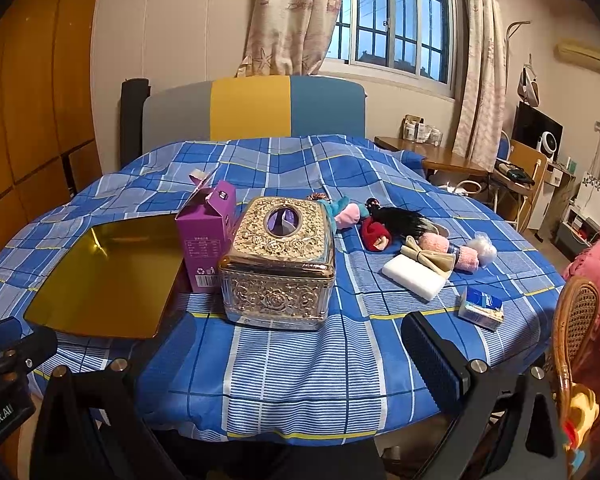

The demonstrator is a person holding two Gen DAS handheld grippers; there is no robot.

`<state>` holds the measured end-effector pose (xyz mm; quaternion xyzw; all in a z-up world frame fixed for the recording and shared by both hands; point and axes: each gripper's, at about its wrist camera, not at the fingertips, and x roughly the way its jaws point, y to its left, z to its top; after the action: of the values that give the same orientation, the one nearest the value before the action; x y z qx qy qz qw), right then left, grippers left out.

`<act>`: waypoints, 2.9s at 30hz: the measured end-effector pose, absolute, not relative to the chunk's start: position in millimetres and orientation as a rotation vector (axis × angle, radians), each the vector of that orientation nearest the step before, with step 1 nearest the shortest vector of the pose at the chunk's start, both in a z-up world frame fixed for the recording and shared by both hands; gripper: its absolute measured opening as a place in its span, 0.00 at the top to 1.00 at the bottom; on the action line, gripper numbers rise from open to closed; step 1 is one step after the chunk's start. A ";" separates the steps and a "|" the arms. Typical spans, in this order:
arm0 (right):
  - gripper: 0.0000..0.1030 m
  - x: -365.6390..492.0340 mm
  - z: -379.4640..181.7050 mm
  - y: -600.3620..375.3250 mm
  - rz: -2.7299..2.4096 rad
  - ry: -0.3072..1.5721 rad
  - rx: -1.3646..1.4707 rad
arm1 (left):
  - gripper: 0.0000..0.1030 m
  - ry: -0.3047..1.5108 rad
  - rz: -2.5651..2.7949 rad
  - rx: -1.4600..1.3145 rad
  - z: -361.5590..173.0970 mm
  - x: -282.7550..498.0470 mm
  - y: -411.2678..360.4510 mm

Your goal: Organize soft objects

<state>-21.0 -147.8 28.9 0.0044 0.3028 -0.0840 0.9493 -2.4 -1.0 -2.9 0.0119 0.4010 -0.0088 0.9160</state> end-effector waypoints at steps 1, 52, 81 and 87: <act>0.00 -21.1 28.9 -148.0 -0.171 0.617 0.010 | 0.54 0.827 -0.018 0.025 -3.3 -2.2 -1.1; 0.00 -15.5 25.2 -161.3 -0.200 0.620 0.033 | 0.54 0.911 -0.034 0.006 -18.1 8.6 4.4; 0.08 143.9 -52.4 -432.9 -0.115 1.443 -0.174 | 0.54 1.053 -0.478 -0.051 -27.9 25.9 -64.5; 0.13 149.4 -78.4 -452.3 -0.069 1.515 -0.159 | 0.53 1.061 -0.572 0.003 -22.8 29.4 -93.1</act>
<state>149.4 -452.3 -78.4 -0.0721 0.6864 -0.0311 0.7230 29.4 -93.0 -22.8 0.0012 0.4989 -0.2689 0.8239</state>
